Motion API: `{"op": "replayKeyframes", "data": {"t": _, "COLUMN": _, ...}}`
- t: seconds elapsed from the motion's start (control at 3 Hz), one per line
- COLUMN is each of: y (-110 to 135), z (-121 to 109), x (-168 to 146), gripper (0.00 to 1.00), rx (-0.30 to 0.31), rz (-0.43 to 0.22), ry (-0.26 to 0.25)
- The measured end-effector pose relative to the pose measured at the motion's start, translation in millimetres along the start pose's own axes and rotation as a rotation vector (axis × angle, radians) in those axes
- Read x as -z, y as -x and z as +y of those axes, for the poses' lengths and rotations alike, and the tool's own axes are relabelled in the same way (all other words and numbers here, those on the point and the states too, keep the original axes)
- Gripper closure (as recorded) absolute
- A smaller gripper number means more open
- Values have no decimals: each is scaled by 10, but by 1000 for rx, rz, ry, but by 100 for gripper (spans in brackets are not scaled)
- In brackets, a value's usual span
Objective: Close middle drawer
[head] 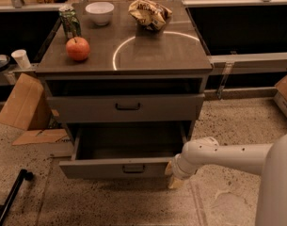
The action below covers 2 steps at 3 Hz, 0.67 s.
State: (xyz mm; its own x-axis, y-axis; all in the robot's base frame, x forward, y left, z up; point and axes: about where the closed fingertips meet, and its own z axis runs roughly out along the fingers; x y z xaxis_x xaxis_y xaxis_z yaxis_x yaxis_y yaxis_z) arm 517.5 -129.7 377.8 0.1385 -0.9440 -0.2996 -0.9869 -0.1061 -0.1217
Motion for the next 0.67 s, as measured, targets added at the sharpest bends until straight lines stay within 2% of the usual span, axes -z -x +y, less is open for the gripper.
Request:
{"op": "replayKeyframes", "data": {"t": 0.33, "y": -61, "z": -70, "x": -35, "gripper": 0, "rx": -5, "rz": -8, "ry": 7}}
{"op": "replayKeyframes", "data": {"t": 0.67, "y": -89, "z": -135, "x": -57, "gripper": 0, "rx": -5, "rz": -9, "ry": 15}}
